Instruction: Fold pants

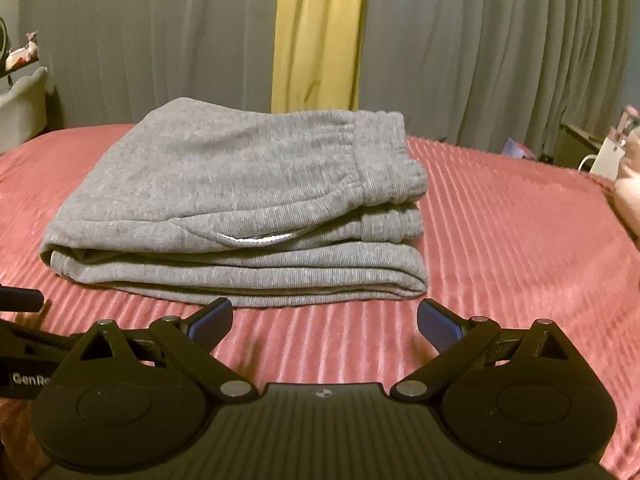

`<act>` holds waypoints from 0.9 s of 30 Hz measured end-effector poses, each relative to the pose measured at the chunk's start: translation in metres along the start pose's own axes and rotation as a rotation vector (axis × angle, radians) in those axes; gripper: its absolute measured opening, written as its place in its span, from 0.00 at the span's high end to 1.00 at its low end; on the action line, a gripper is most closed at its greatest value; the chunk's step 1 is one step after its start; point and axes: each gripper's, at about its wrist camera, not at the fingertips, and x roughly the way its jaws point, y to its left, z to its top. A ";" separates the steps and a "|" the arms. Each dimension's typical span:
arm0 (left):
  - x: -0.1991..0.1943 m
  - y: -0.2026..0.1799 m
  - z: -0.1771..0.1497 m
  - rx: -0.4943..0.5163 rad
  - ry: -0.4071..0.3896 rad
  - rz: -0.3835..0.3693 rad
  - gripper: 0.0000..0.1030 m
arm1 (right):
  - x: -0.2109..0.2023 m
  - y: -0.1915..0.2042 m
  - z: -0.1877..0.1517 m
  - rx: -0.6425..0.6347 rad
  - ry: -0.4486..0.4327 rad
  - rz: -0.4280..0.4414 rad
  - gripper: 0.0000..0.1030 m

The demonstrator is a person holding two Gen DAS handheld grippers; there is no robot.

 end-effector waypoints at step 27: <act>0.007 0.001 0.001 0.015 0.021 0.014 0.02 | 0.001 0.004 0.000 -0.027 -0.003 -0.010 0.04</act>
